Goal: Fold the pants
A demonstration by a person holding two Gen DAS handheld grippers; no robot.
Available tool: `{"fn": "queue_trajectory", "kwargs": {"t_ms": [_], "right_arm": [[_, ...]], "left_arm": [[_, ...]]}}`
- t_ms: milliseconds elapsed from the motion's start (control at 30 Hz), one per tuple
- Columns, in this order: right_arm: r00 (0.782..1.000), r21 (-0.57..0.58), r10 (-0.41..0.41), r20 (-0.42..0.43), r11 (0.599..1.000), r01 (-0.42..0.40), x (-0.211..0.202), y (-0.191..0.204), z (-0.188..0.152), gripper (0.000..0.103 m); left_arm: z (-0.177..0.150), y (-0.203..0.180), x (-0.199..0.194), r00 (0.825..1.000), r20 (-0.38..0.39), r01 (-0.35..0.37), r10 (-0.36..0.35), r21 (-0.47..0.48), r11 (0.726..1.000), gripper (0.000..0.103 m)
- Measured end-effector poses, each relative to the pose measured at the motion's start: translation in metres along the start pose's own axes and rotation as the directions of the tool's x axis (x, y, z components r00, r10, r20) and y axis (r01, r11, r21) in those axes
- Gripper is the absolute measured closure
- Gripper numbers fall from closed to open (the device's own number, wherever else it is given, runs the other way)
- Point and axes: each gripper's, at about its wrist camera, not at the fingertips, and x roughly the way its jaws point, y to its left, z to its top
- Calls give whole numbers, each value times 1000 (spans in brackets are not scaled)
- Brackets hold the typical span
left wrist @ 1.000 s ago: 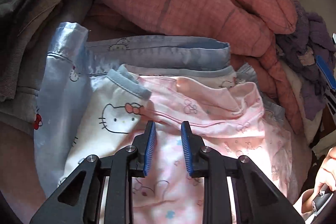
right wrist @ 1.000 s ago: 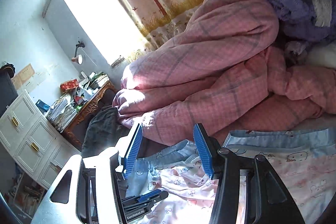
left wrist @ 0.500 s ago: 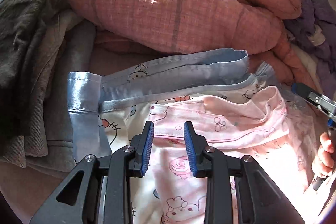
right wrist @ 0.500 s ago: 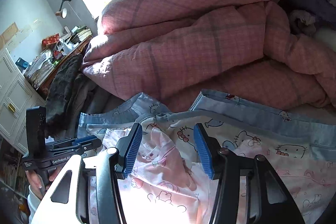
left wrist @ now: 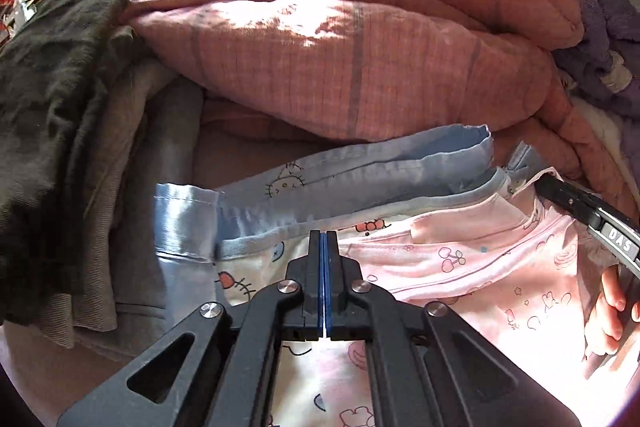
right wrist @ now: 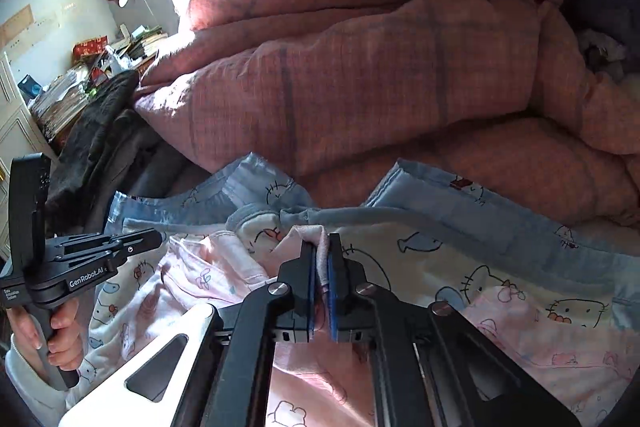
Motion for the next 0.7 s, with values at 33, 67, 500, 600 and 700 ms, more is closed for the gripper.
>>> {"fn": "queue_trajectory", "kwargs": {"t_ms": [33,67,500,600,700], "right_arm": [[999,18,6,37,1000,-7,-6,-2,2,99],[997,35,11,77,999,-13,-13,-5,3,99],[994,188,-48,100,982,29,-19,-48,9,96],[994,211,-4,110,977,-19,-25,-53,10,70],[990,260,7,144,965,-44,-33,-64,9,56]], "left_arm": [[1,2,-9,1000,20,-2,2,-5,1000,103],[1,6,-14,1000,25,10,-10,-6,1000,103],[-11,-12,28,977,-149,154,-150,16,988,71],[-14,-18,33,977,-144,167,-159,42,985,72],[-8,-23,39,986,-134,114,-104,68,991,103]]}}
